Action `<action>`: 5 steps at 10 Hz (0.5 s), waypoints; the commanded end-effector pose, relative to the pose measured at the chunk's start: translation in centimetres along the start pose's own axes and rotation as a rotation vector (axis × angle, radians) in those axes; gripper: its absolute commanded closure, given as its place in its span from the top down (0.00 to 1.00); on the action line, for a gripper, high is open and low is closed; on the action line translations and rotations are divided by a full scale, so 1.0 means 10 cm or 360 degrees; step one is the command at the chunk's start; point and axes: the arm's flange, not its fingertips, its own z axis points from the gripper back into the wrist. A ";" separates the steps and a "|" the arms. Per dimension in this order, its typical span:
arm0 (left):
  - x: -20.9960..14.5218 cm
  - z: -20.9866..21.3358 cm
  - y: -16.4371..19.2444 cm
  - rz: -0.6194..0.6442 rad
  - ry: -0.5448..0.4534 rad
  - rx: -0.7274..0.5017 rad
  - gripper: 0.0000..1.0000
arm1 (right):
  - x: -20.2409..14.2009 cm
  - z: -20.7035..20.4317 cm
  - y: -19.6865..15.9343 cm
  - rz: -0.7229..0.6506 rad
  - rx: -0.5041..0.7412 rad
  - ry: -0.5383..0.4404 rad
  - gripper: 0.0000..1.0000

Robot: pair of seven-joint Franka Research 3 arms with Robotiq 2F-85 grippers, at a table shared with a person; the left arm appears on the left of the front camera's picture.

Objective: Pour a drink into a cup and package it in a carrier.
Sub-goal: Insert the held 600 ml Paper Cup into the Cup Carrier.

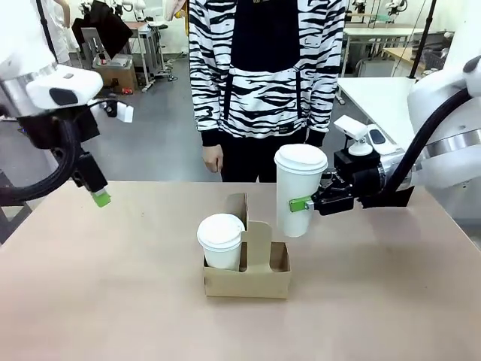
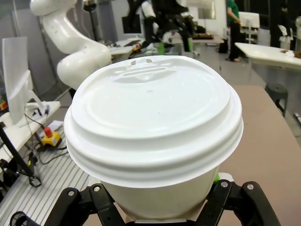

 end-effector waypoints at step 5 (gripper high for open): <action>-0.37 -0.62 0.52 -0.0265 -0.0295 -0.0143 1.00 | -0.25 -0.42 -0.16 0.0024 0.0222 -0.0148 0.80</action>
